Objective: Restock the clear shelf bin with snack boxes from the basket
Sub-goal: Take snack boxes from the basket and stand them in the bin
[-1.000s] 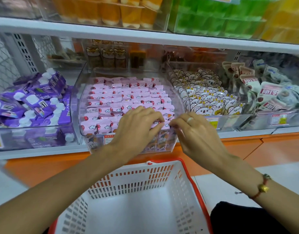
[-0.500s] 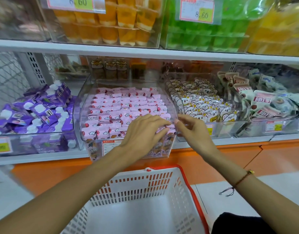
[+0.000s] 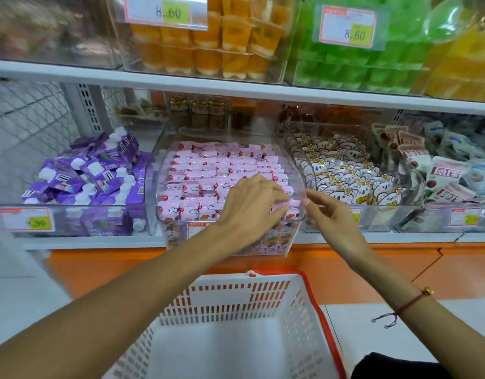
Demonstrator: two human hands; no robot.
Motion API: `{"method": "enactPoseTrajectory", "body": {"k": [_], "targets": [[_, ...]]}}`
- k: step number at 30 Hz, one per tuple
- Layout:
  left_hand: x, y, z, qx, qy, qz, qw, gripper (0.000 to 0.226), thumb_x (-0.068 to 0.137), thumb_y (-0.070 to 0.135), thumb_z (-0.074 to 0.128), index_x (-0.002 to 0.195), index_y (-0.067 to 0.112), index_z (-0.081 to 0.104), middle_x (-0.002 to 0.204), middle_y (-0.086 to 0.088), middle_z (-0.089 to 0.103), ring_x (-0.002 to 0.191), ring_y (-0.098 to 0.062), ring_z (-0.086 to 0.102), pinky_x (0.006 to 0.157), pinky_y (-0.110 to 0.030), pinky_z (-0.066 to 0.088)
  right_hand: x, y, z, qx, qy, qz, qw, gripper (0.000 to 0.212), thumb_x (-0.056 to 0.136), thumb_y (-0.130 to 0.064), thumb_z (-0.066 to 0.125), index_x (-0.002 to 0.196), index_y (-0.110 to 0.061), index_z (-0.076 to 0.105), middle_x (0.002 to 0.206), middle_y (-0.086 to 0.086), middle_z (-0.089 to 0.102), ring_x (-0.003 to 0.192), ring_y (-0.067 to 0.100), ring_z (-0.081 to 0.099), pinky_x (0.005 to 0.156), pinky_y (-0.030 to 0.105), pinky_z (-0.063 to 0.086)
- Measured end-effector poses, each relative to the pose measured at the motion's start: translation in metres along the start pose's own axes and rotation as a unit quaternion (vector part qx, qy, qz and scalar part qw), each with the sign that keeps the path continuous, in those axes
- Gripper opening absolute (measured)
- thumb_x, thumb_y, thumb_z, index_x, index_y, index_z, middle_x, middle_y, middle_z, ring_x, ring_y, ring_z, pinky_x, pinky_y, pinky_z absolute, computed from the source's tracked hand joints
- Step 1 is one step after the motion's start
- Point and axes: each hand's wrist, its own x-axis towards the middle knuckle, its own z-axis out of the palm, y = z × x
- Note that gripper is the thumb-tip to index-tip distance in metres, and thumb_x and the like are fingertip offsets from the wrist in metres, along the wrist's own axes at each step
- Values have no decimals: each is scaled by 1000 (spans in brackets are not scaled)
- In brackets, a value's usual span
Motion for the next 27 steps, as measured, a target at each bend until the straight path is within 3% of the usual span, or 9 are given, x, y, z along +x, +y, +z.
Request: {"method": "enactPoseTrajectory", "body": {"k": [3, 4, 6, 9, 13, 17, 20, 23, 27], "targets": [[-40, -31, -22, -20, 149, -14, 989, 24, 92, 22, 56, 114, 23, 65, 121, 5, 61, 113, -16, 52, 90, -32, 43, -3, -10, -9, -102, 88, -152, 979, 26, 91, -5, 57, 116, -12, 61, 106, -4, 62, 96, 13, 60, 80, 20, 48], [-54, -45, -28, -14, 167, -24, 985, 21, 91, 19, 59, 110, 21, 67, 118, 3, 63, 110, -17, 55, 88, -31, 45, -6, -15, -7, -131, 80, -207, 966, 23, 90, -4, 58, 109, -15, 64, 100, -7, 62, 89, 6, 59, 80, 15, 47], [-72, -64, -38, -3, 122, -50, 991, 20, 89, 23, 63, 107, 22, 69, 114, 5, 65, 106, -16, 58, 86, -25, 43, -10, -25, 8, -189, 19, -263, 946, 16, 88, -9, 63, 99, -19, 69, 93, -10, 64, 78, -3, 55, 73, 8, 43], [-70, -76, -44, 12, 16, -63, 998, 31, 89, 43, 57, 117, 32, 64, 123, 15, 59, 112, -8, 53, 80, -22, 42, -3, -37, 36, -239, -65, -259, 933, 24, 87, -28, 67, 110, -22, 69, 98, -3, 67, 89, 6, 56, 74, 23, 45], [-57, -82, -47, 16, 3, -33, 999, 31, 86, 47, 60, 114, 35, 65, 114, 16, 62, 107, -8, 52, 74, -20, 34, 11, -45, 57, -249, -130, -244, 928, 37, 83, -42, 67, 114, -22, 68, 101, -2, 67, 94, 14, 57, 77, 31, 45], [-48, -86, -45, 34, -24, -4, 999, 32, 86, 50, 57, 113, 35, 65, 111, 16, 62, 101, -8, 51, 65, -22, 32, 20, -41, 62, -230, -127, -228, 938, 29, 83, -38, 69, 104, -19, 73, 84, -6, 63, 73, 12, 54, 63, 29, 41], [-43, -82, -43, 28, -38, 14, 999, 30, 87, 50, 56, 111, 34, 65, 110, 16, 62, 101, -8, 49, 68, -23, 32, 22, -36, 59, -212, -124, -225, 943, 25, 83, -35, 71, 101, -18, 74, 92, -3, 69, 79, 12, 59, 67, 30, 47], [-40, -74, -36, 3, 0, -36, 999, 18, 87, 47, 59, 96, 34, 67, 96, 14, 67, 92, -9, 56, 62, -24, 33, 20, -28, 61, -215, -104, -233, 943, 24, 85, -31, 69, 104, -18, 74, 105, -1, 63, 95, 14, 58, 76, 30, 48], [-38, -68, -29, -1, 7, -116, 993, 17, 83, 45, 64, 93, 34, 71, 93, 13, 71, 92, -12, 61, 65, -23, 34, 17, -24, 68, -228, -86, -219, 945, 23, 86, -29, 68, 104, -18, 74, 100, 2, 63, 92, 16, 57, 71, 26, 40]]}}
